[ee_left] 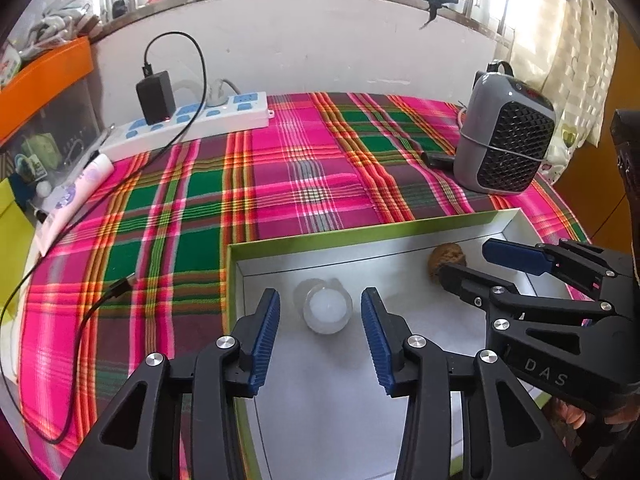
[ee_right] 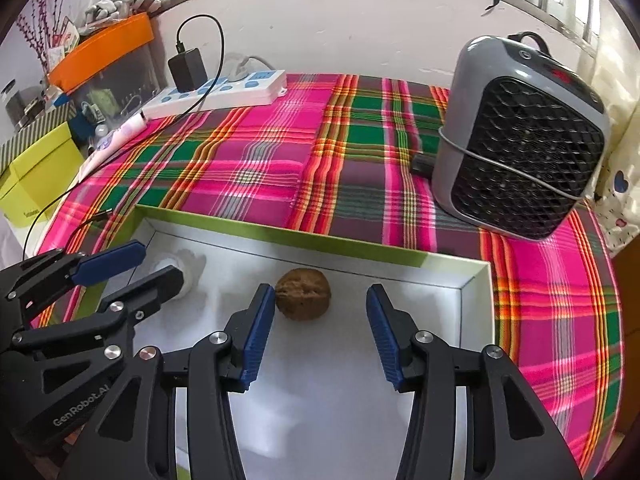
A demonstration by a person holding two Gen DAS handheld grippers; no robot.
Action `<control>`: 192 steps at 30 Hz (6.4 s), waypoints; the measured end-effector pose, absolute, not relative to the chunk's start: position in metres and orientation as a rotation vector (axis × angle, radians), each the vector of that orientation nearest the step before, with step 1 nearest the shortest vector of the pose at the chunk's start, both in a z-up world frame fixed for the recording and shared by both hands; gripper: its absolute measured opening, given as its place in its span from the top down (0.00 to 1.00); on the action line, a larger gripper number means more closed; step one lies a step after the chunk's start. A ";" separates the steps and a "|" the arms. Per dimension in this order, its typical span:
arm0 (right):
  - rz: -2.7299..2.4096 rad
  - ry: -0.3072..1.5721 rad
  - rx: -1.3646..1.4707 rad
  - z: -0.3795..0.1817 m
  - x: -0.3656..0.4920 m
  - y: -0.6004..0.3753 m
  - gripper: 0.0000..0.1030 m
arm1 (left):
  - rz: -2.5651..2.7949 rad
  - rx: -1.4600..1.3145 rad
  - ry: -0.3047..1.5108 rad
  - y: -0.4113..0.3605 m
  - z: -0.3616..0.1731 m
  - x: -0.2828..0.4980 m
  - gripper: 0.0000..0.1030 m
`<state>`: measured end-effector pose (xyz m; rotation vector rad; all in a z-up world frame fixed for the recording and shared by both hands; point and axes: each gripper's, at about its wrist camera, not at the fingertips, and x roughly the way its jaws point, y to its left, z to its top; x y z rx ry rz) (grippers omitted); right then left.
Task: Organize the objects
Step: 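Lower the jar and walnut into the box and open both grippers, then withdraw both grippers from the box back toward the remaining objects, then grasp the second walnut with the right gripper while the left gripper grasps the pink clip, then lift and carry the pink clip and walnut over the white box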
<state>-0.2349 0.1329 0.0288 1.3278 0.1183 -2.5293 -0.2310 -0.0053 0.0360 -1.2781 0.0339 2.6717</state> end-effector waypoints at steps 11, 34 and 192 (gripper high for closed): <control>-2.565 0.077 1.303 0.039 -0.212 0.143 0.52 | 2.694 -1.237 0.033 -0.007 0.048 -0.203 0.60; -2.628 0.008 1.182 0.060 -0.127 0.170 0.52 | 2.710 -1.148 -0.007 -0.018 0.061 -0.119 0.60; -2.521 0.118 1.094 0.055 -0.104 0.179 0.71 | 2.590 -1.108 -0.003 0.005 0.060 -0.105 0.85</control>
